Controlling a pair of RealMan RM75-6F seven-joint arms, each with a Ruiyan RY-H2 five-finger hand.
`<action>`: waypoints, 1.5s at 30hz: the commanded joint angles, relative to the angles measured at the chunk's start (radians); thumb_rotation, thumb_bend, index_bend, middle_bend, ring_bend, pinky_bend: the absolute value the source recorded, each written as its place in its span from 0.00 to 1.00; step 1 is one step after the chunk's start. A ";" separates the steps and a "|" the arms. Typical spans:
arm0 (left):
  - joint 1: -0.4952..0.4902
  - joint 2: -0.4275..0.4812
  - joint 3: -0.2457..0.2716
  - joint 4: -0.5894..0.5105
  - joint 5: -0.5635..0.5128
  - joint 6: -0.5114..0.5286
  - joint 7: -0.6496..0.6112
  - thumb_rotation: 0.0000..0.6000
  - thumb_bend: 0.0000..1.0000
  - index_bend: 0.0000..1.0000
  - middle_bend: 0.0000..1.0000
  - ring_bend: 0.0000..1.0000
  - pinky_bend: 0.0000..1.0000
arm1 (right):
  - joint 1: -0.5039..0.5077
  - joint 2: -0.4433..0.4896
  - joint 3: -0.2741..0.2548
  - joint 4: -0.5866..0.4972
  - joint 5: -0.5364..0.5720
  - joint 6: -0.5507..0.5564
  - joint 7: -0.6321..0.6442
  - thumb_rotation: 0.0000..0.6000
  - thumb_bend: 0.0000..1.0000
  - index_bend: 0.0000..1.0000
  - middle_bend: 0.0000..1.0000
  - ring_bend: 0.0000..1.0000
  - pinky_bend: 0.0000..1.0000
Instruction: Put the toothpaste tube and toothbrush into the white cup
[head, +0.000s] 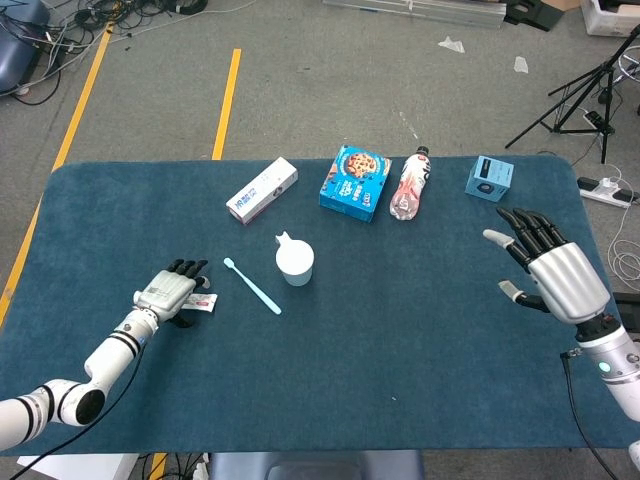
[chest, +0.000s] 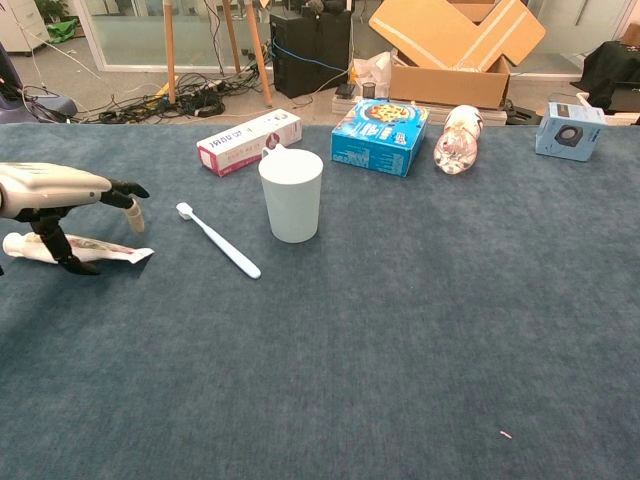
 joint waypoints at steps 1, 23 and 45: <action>0.002 -0.033 -0.001 0.035 -0.002 0.013 0.011 1.00 0.20 0.26 0.00 0.00 0.01 | -0.001 0.000 0.001 0.001 0.001 0.001 0.003 1.00 0.20 0.22 0.00 0.00 0.13; 0.057 -0.180 -0.014 0.217 0.092 0.165 0.021 1.00 0.20 0.50 0.01 0.01 0.09 | -0.007 -0.002 0.000 0.013 0.004 0.001 0.017 1.00 0.20 0.22 0.00 0.00 0.13; 0.103 -0.259 -0.020 0.367 0.230 0.231 -0.081 1.00 0.35 0.57 0.06 0.05 0.12 | -0.009 -0.014 -0.005 0.027 0.007 -0.010 0.024 1.00 0.20 0.22 0.00 0.00 0.13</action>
